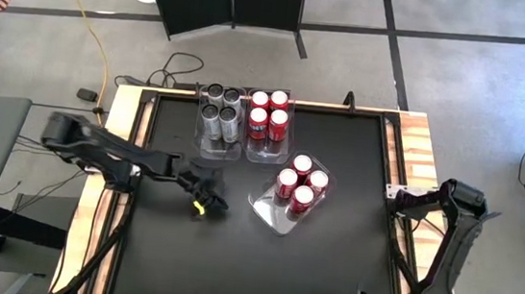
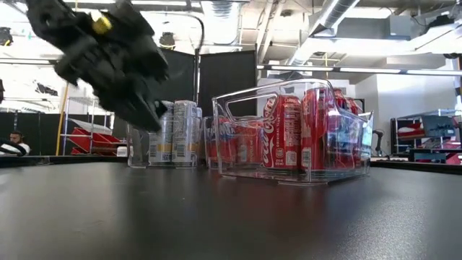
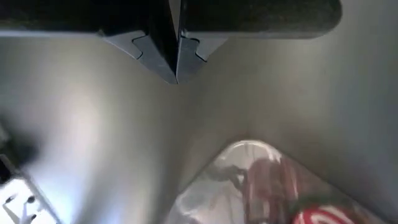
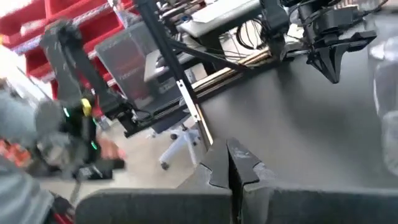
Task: Sort soda cans
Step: Move the bottom transparent bin to the right side of the top left transparent bin
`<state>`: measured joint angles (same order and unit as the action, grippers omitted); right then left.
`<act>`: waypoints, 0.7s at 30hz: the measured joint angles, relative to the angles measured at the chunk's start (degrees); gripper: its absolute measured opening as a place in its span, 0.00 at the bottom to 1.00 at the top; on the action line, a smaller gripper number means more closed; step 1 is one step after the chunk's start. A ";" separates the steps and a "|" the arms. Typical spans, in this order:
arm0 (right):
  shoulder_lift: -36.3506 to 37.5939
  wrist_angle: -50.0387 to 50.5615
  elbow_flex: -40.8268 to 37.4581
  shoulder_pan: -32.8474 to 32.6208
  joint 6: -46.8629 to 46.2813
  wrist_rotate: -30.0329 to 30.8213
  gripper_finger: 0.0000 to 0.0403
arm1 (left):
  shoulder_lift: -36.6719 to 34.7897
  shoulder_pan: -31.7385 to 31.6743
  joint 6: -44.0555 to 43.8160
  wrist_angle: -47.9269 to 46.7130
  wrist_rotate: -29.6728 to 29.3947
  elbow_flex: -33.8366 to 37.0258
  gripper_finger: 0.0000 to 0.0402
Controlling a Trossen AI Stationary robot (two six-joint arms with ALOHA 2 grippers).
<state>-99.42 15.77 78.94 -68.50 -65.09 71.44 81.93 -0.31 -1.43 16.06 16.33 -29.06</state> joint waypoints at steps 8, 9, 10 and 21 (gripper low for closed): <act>-0.33 -10.98 -0.64 -1.91 -2.12 -4.59 0.00 | 12.44 -0.66 4.08 11.81 -7.57 -3.52 0.00; -0.33 -11.91 -0.64 -2.52 -0.33 -4.34 0.00 | 13.41 -0.80 4.81 12.02 -7.61 -4.27 0.00; -0.33 -12.53 -0.64 -3.00 1.21 -4.04 0.00 | 14.29 -0.96 5.33 12.01 -7.64 -4.87 0.00; -0.31 -10.30 -0.64 -3.92 2.53 -2.49 0.00 | 18.55 -1.66 5.44 11.68 -7.43 -9.71 0.00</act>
<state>-99.72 5.47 78.30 -72.42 -62.55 68.95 100.48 -1.97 4.01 27.75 8.90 -38.77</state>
